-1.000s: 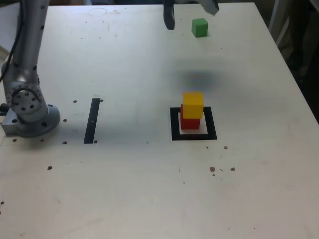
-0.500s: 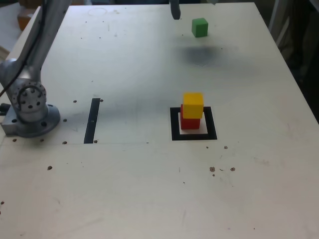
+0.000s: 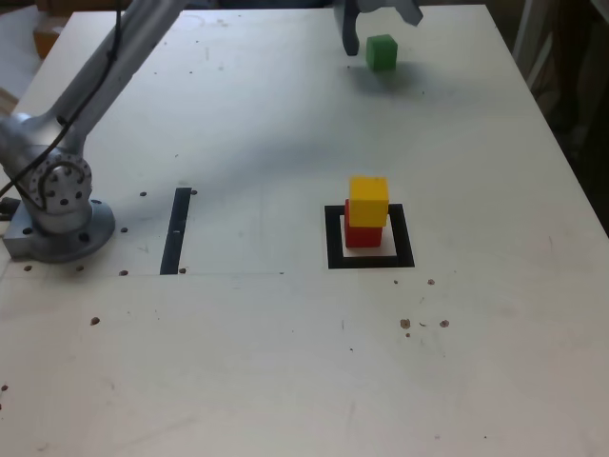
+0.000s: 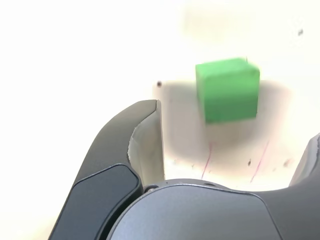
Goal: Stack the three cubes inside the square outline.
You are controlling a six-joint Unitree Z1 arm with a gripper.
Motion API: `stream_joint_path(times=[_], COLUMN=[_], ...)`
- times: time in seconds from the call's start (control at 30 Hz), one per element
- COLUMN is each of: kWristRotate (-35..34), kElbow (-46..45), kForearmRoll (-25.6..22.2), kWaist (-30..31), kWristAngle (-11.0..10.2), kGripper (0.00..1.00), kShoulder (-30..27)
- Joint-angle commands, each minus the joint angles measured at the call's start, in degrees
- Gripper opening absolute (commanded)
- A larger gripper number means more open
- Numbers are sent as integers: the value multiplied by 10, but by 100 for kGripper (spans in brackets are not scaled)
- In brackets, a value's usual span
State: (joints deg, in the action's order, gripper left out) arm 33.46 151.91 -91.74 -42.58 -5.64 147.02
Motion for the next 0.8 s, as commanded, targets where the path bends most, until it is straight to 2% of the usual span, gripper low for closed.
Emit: stream_joint_path(times=[0.0,0.4,0.6,0.77], kWristRotate=[2,2,4,8], kElbow=[16,67,74,82], kForearmRoll=[-9,-15,-16,-17], kWaist=[-3,13,18,18], kWristAngle=[-3,-48,-51,-50], kGripper=[100,100,97,88], kShoulder=[13,50,59,67])
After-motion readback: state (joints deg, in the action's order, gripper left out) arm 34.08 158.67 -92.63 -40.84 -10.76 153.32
